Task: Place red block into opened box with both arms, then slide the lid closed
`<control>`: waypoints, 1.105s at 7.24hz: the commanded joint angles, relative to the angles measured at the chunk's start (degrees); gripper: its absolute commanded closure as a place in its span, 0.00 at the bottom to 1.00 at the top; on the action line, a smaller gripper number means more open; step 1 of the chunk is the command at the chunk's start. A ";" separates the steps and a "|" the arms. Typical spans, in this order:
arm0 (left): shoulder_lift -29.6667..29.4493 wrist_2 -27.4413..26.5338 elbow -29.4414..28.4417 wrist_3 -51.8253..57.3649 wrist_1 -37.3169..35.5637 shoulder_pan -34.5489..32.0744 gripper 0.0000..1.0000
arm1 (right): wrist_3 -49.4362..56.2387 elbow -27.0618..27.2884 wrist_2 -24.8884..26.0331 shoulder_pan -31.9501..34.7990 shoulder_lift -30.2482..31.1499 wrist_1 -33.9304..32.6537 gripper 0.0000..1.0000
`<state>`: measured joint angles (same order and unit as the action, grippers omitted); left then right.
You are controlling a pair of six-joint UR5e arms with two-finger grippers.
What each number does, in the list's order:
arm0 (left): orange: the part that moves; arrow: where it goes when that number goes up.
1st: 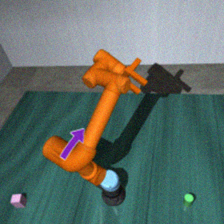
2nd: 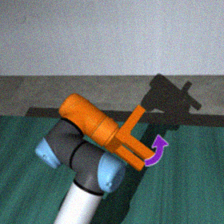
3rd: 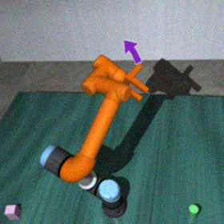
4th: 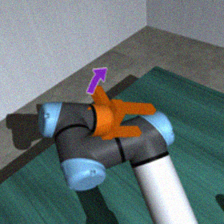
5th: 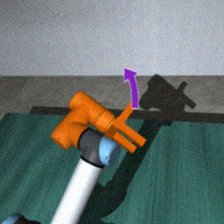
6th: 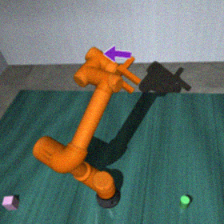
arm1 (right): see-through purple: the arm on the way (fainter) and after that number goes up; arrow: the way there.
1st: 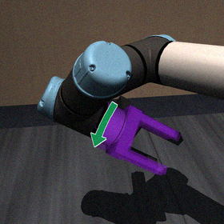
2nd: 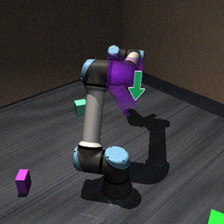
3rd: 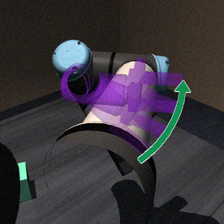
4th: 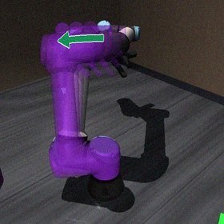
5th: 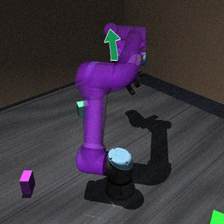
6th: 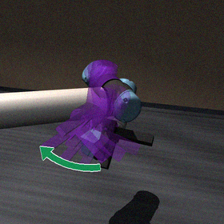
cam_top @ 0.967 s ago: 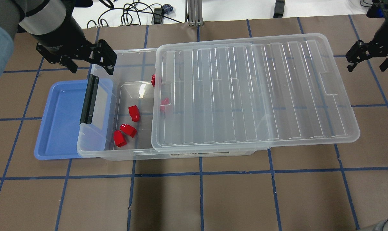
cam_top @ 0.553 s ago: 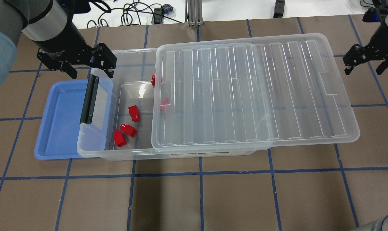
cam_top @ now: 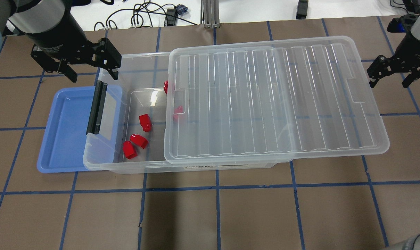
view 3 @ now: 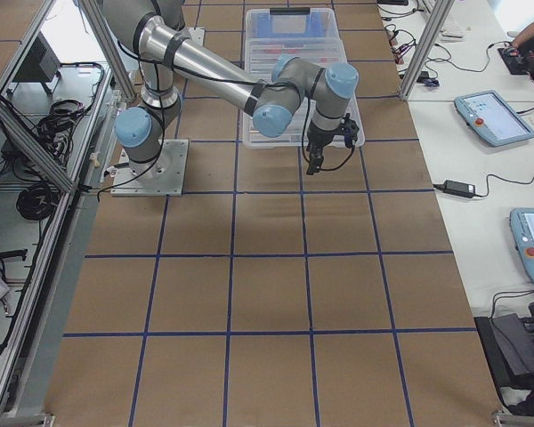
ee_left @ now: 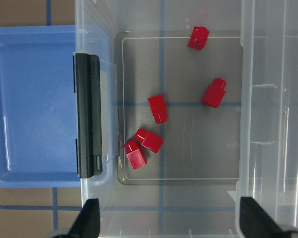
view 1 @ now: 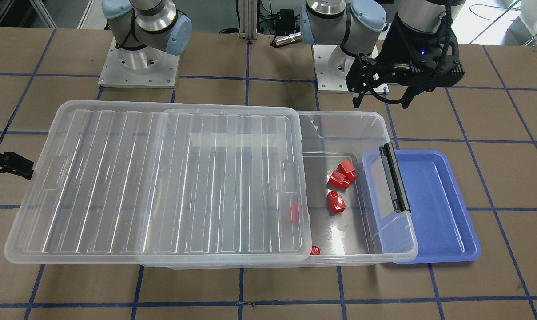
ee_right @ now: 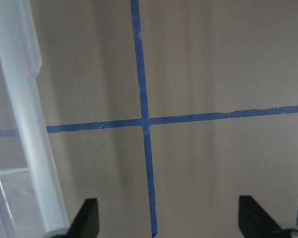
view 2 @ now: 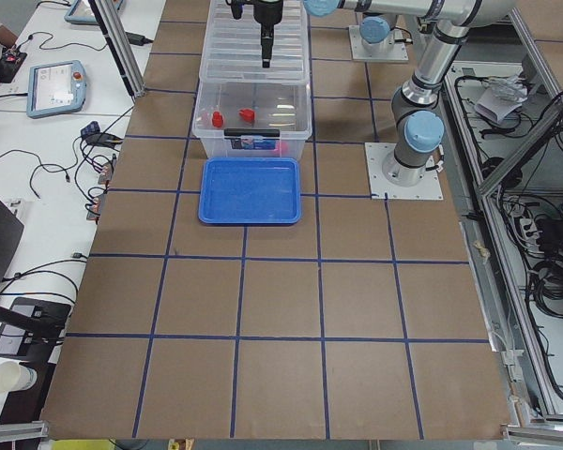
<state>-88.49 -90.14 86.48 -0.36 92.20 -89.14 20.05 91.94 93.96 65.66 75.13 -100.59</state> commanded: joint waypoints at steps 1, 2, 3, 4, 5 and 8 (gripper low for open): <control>-0.28 0.05 -0.52 -0.17 0.35 0.02 0.00 | -0.54 0.35 -0.01 0.35 0.45 -0.04 0.00; -0.54 0.14 -0.43 -0.26 -0.08 0.02 0.00 | -0.72 0.44 -0.53 0.61 0.54 0.04 0.00; -0.37 0.14 -0.17 -0.26 -0.09 0.02 0.00 | -1.67 0.44 -1.06 0.70 0.63 0.05 0.00; -0.28 0.14 0.09 -0.43 -0.09 -0.07 0.00 | -2.90 0.44 -1.06 1.83 0.63 0.05 0.00; -0.37 0.14 0.01 -0.43 -0.17 -0.07 0.00 | -5.35 0.44 -1.06 3.76 0.71 0.05 0.00; -0.46 0.14 0.10 -0.43 -0.18 -0.07 0.00 | -15.00 0.44 -1.24 9.73 0.98 0.66 0.00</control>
<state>-88.91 -90.00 86.54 -0.79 92.03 -89.21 9.74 92.37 92.78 72.51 76.06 -100.00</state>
